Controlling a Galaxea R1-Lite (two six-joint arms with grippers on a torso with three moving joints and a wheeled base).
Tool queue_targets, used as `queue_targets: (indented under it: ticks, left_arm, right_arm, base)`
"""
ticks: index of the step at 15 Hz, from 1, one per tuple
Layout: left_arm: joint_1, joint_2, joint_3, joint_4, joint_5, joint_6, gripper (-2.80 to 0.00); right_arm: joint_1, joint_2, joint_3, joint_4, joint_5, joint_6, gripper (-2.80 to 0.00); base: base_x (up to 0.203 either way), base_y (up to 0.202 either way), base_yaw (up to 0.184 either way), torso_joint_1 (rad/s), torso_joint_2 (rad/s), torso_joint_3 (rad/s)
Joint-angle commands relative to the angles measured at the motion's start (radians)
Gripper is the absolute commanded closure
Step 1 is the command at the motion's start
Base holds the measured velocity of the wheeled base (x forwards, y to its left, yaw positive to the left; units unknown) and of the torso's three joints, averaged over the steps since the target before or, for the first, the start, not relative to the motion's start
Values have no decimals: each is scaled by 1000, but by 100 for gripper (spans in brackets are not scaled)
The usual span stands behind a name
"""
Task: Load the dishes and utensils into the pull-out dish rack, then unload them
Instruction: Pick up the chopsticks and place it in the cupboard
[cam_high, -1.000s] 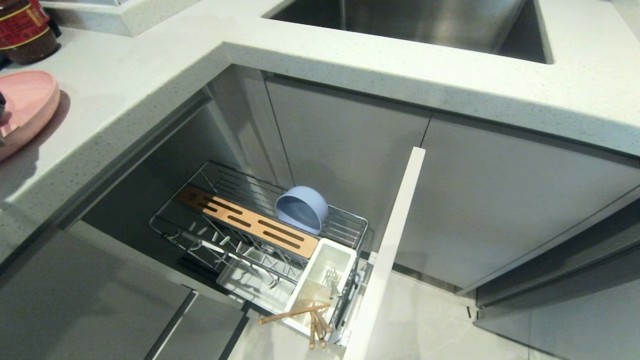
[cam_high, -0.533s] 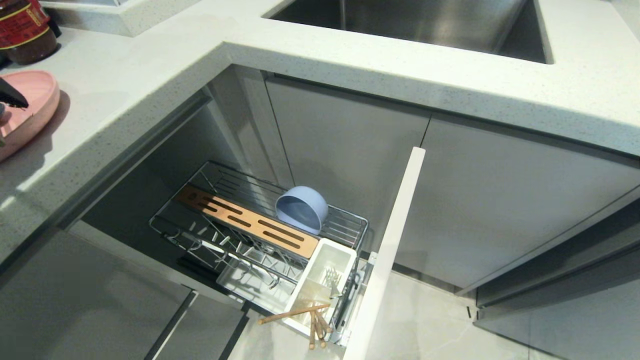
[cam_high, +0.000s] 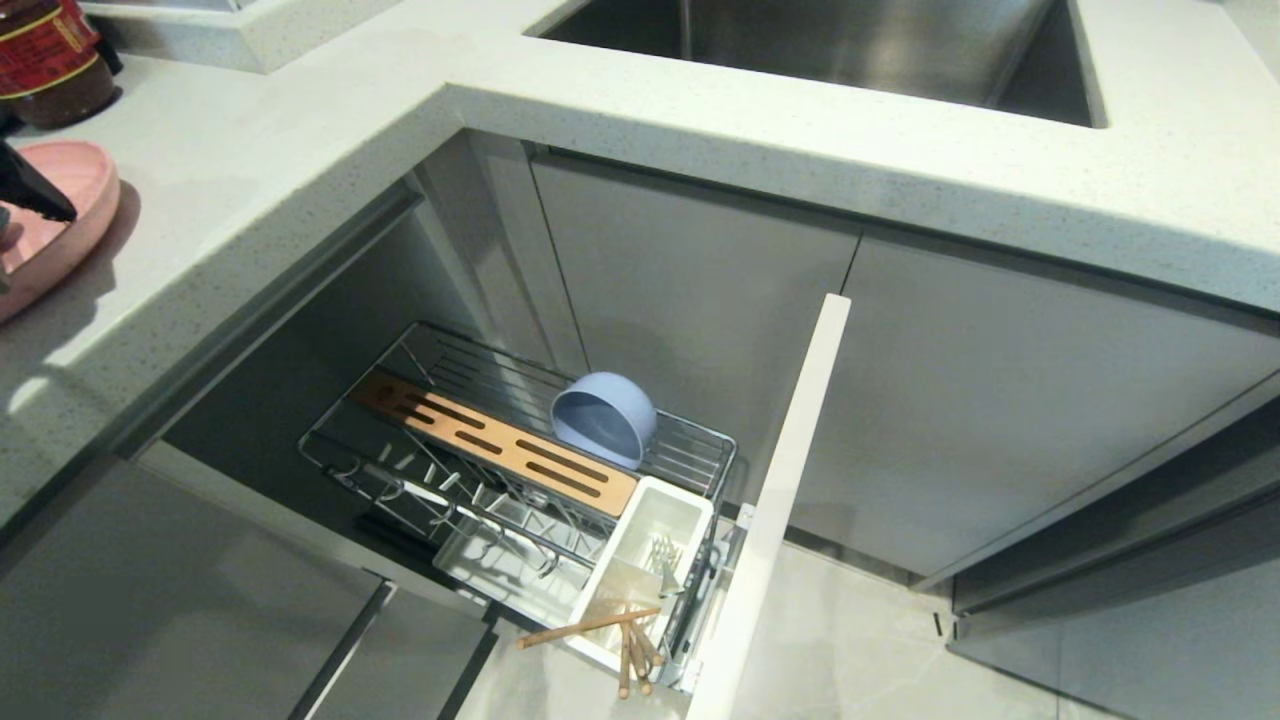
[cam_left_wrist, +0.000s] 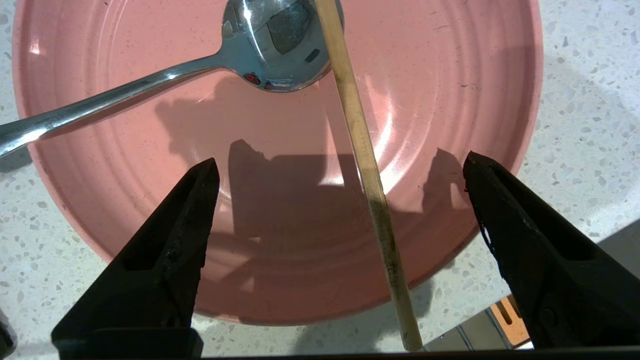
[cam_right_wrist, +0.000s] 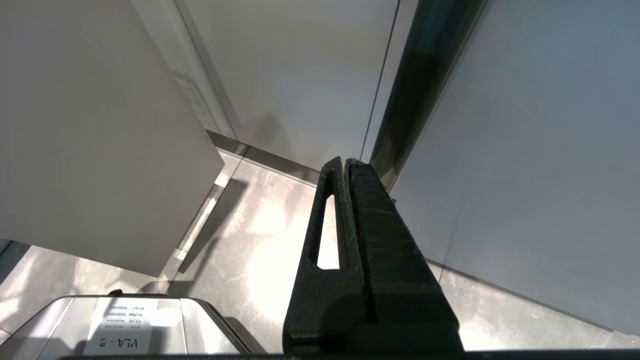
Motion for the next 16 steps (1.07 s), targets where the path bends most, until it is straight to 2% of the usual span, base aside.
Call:
queue_targets:
  ticks: [1, 9, 10, 16]
  left_arm:
    - [2, 10, 0, 6, 2, -3, -280]
    - [2, 17, 0, 5, 2, -3, -280]
    - [2, 17, 0, 4, 2, -3, 0]
    - [4, 14, -1, 4, 2, -3, 0]
  right_arm:
    - [0, 0, 0, 0, 0, 0, 0]
    - [-1, 0, 0, 0, 0, 0, 0]
    - [0, 0, 0, 0, 0, 0, 0]
    - [0, 0, 0, 0, 0, 0, 0]
  base:
    - [0, 0, 0, 0, 0, 0]
    - [0, 0, 0, 0, 0, 0]
    - [0, 0, 0, 0, 0, 0]
    - [0, 0, 0, 0, 0, 0]
